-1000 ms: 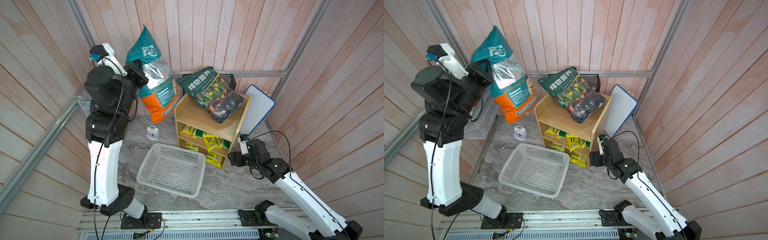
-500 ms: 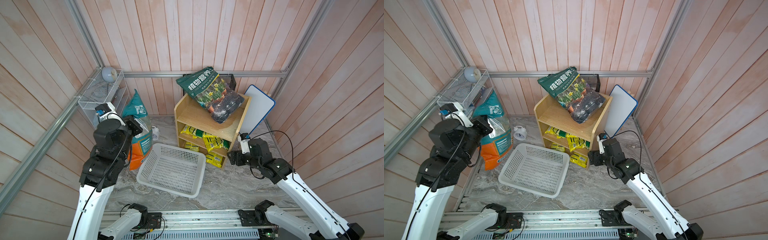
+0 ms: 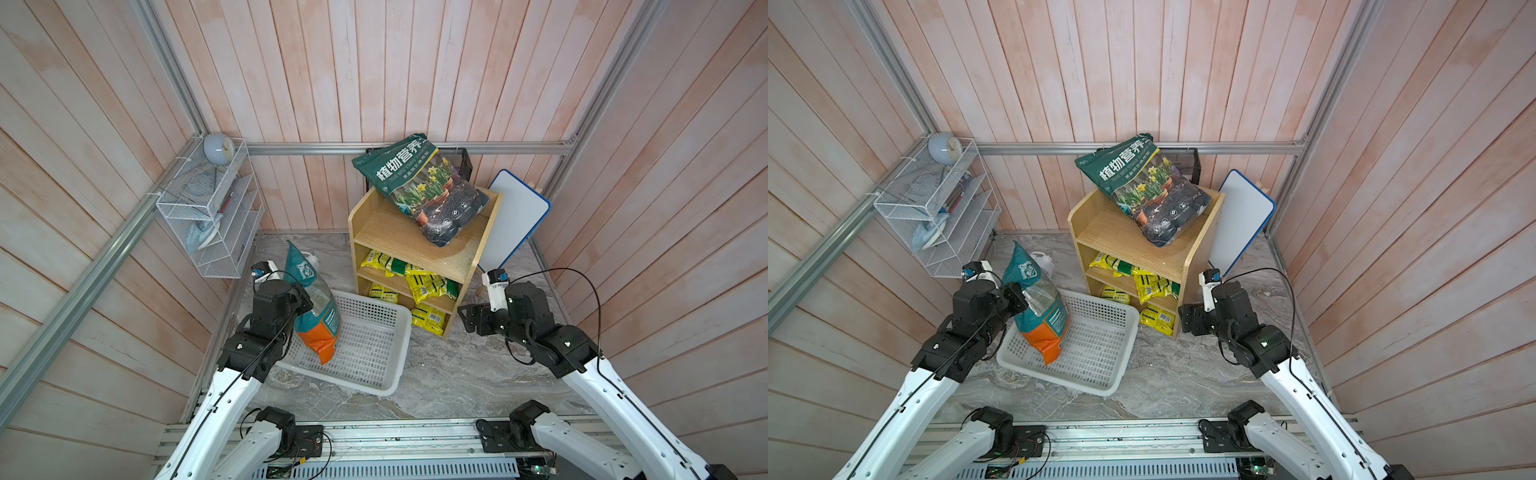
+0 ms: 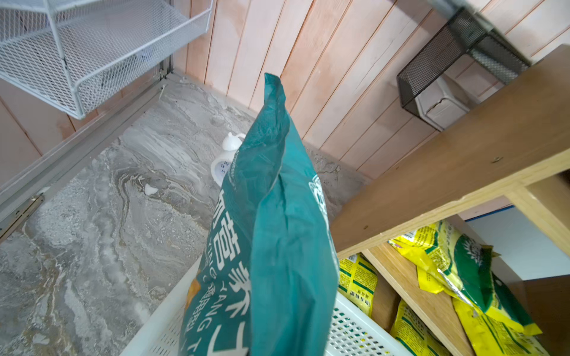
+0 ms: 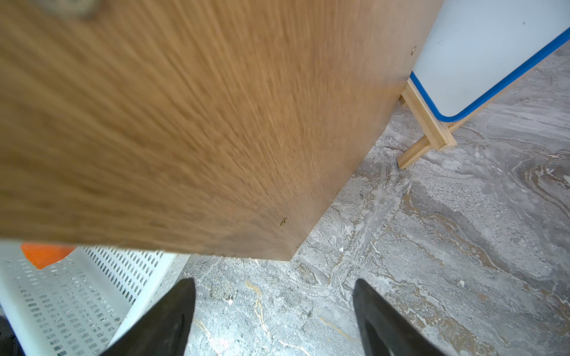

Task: Take down the fertilizer bag from the shelf
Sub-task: Place the fertilizer bag in the storage box.

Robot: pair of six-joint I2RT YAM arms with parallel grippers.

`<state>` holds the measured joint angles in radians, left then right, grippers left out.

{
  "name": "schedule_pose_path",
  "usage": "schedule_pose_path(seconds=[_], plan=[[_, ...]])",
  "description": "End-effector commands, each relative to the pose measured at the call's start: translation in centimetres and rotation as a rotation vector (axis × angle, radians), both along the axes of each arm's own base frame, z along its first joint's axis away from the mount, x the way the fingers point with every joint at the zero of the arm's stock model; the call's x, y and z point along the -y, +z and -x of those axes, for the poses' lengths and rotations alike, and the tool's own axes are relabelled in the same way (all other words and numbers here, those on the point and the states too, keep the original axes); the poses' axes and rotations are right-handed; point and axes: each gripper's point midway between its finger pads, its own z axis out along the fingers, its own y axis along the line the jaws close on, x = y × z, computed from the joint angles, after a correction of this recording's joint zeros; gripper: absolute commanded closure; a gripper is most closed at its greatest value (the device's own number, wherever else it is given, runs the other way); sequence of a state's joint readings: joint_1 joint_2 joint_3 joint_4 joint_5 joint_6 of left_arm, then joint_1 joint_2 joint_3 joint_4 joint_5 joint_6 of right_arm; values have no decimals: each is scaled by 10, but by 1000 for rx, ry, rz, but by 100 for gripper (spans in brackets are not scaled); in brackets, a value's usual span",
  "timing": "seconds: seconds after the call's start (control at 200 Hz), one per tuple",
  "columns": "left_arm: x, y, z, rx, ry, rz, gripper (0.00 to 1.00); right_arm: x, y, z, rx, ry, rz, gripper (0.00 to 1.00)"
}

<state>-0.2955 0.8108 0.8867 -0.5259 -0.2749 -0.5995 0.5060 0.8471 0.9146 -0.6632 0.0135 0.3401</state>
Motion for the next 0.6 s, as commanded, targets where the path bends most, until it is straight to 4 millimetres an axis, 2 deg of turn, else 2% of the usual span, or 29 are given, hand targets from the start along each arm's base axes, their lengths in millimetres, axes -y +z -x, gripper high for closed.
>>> schedule_pose_path(seconds=[0.0, 0.17, 0.335, 0.35, 0.37, 0.415, 0.435, 0.45, 0.51, 0.595], plan=[[-12, 41, -3, 199, 52, -10, 100, 3, -9, 6, -30, -6, 10, 16], [-24, 29, 5, 164, 77, -118, 100, -1, -11, 3, -38, 4, 7, 16], [-42, 3, 16, 62, 142, -208, 99, -6, -11, 0, -48, 21, 6, 16], [-45, 2, 17, 56, 157, -215, 94, -6, -11, 0, -49, 23, 8, 16], [-49, 0, 20, 49, 176, -227, 79, -6, -10, 0, -48, 24, 8, 16], [-60, -2, 26, 32, 230, -250, 21, -5, -9, 0, -46, 26, 14, 16], [-65, -1, 29, 29, 261, -255, 3, -5, -8, 0, -44, 27, 18, 16], [-69, 1, 31, 28, 282, -256, 0, -4, -8, 0, -42, 27, 20, 16], [-78, 11, 37, 36, 328, -262, 0, -2, -7, 1, -40, 25, 33, 16], [-82, 39, 41, 80, 350, -243, 0, 1, -5, 2, -33, 19, 44, 16]])
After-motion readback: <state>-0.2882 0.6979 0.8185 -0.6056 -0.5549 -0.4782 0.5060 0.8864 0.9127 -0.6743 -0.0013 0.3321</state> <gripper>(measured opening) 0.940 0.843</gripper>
